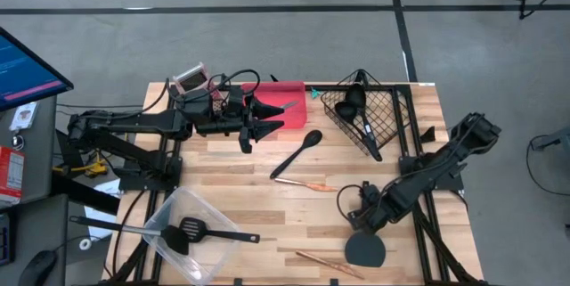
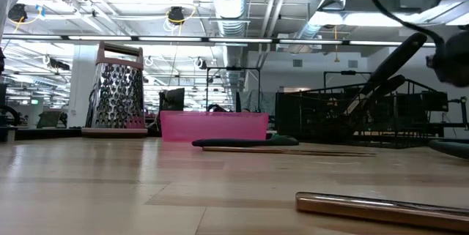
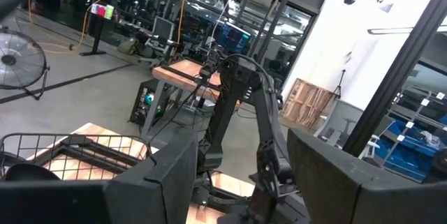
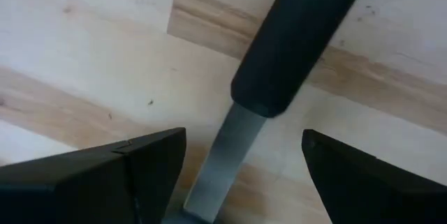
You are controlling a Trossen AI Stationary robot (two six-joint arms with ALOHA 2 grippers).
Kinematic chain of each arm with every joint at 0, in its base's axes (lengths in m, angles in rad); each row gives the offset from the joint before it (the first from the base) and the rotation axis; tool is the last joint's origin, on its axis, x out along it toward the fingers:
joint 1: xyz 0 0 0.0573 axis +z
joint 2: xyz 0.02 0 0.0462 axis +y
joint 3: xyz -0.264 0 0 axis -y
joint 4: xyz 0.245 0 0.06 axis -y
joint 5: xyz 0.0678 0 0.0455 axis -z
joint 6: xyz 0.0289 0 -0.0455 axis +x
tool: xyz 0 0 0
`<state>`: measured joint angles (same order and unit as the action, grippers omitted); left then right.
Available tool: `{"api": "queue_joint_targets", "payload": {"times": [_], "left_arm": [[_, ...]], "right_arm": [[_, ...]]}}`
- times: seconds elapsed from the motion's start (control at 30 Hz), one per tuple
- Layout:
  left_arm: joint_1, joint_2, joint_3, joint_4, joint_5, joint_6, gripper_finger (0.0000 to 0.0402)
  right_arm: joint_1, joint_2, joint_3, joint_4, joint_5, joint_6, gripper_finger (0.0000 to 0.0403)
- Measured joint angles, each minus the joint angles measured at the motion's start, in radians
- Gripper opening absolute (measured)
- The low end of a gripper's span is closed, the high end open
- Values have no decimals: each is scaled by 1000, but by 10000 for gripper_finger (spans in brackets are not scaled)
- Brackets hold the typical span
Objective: Pick & Place Kitchen Items
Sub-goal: Put the black spatula into the transparent bin
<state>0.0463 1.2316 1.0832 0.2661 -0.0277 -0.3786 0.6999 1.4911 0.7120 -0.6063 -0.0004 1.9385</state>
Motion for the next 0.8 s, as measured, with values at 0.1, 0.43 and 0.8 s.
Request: {"api": "queue_joint_targets", "payload": {"times": [0.1,0.43,0.8], "left_arm": [[0,0,0,0,0,-3,204],[0,0,0,0,0,-3,204],[0,0,0,0,-1,0,204]], "right_arm": [[-1,0,-30,42,-3,0,286],[-1,31,-33,25,-27,-30,216],[-1,33,-34,-11,-54,-30,70]]}}
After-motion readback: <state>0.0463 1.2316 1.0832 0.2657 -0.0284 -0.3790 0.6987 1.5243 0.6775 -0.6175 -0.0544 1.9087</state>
